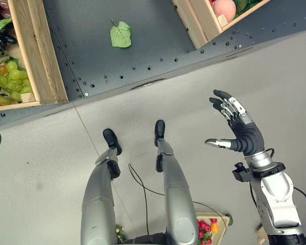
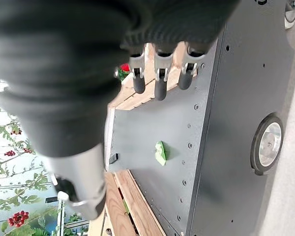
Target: Pick up the fruits from the basket on one side to the basket on the other side
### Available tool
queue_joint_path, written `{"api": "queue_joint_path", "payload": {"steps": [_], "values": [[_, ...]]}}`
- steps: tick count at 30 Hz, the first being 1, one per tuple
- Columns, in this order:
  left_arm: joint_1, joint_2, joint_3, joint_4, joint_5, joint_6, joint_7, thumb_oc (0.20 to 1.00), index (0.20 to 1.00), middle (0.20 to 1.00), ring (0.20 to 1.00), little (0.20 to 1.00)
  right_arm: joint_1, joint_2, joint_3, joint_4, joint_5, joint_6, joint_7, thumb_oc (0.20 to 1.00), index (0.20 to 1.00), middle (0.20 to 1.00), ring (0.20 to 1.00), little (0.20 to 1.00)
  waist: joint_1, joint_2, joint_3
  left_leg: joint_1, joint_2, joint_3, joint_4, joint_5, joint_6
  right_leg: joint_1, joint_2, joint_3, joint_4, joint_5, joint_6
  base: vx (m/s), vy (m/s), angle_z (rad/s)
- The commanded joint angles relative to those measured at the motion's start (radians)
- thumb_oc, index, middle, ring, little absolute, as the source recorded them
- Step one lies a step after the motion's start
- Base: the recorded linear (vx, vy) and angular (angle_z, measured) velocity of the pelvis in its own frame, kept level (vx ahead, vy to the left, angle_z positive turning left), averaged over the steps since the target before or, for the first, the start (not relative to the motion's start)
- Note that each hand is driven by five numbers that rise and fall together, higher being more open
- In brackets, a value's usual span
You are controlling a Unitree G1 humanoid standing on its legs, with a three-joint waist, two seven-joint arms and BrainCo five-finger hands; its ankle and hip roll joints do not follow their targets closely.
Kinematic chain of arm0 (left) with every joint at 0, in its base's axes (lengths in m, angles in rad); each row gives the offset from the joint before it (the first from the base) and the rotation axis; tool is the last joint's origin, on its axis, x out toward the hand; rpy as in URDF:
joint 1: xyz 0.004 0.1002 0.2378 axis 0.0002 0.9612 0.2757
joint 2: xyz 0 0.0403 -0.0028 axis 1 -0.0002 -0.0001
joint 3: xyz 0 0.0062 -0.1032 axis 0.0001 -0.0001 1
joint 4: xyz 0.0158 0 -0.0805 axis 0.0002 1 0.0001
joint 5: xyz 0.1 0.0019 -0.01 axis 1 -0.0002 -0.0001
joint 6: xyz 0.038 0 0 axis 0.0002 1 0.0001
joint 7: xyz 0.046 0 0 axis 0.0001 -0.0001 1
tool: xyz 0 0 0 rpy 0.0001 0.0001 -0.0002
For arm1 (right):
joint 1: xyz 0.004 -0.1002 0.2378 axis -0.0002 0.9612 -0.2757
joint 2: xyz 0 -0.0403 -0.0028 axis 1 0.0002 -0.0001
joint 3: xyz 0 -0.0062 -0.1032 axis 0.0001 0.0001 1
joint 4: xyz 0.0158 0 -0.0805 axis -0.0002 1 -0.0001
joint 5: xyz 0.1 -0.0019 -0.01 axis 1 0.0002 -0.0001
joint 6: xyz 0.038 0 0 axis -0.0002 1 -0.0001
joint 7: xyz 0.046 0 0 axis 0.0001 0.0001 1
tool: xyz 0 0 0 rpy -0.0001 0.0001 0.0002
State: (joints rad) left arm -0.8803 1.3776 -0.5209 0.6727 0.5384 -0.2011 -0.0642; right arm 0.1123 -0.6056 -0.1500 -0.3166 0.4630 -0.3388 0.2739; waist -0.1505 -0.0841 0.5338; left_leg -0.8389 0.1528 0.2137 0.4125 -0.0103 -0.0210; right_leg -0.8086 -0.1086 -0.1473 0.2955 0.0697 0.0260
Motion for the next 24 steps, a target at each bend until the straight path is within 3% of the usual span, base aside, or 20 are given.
{"api": "queue_joint_path", "payload": {"steps": [1,2,4,15,24], "values": [[0.037,0.069,0.091,-0.04,0.036,0.032,-0.033,0.862,0.862,0.862,0.862,0.862,0.01,0.011,-0.072,-0.106,0.029,-0.023,-0.002,1.0,1.0,1.0,1.0,1.0,0.026,-0.025,-0.014,0.062,-0.014,-0.019,0.009,-0.077,-0.016,0.023,-0.076,0.018,0.084,-0.08,0.133,0.0,0.0,0.0],[0.057,0.068,0.111,-0.04,0.031,0.036,-0.039,0.457,0.457,0.457,0.457,0.457,0.01,0.01,-0.072,-0.105,0.028,-0.022,-0.003,1.0,1.0,1.0,1.0,1.0,0.028,-0.024,-0.014,0.063,-0.015,-0.019,0.008,-0.078,-0.015,0.023,-0.075,0.019,0.084,-0.08,0.132,0.0,0.0,0.0],[0.093,0.067,0.151,-0.045,0.025,0.042,-0.05,0.2,0.2,0.2,0.2,0.2,0.012,0.012,-0.076,-0.106,0.028,-0.019,0.001,1.0,1.0,1.0,1.0,1.0,0.028,-0.024,-0.014,0.058,-0.014,-0.018,0.015,-0.08,-0.014,0.019,-0.074,0.021,0.086,-0.079,0.13,0.0,0.0,0.0],[0.176,0.044,0.242,-0.074,0.019,0.051,-0.058,0.2,0.2,0.2,0.2,0.2,0.004,0.012,-0.074,-0.102,0.032,-0.011,0.01,1.0,1.0,1.0,1.0,1.0,0.023,-0.025,-0.014,0.052,-0.017,-0.023,0.016,-0.081,-0.012,0.013,-0.071,0.025,0.08,-0.075,0.128,0.0,0.0,0.0],[0.165,0.031,0.233,-0.066,0.003,0.048,-0.042,0.2,0.2,0.2,0.2,0.2,0.002,0.01,-0.061,-0.106,0.025,-0.008,0.013,1.0,1.0,1.0,1.0,1.0,0.026,-0.021,-0.014,0.057,-0.023,-0.023,0.009,-0.079,-0.011,0.02,-0.074,0.023,0.075,-0.073,0.129,0.0,0.0,0.0]]}}
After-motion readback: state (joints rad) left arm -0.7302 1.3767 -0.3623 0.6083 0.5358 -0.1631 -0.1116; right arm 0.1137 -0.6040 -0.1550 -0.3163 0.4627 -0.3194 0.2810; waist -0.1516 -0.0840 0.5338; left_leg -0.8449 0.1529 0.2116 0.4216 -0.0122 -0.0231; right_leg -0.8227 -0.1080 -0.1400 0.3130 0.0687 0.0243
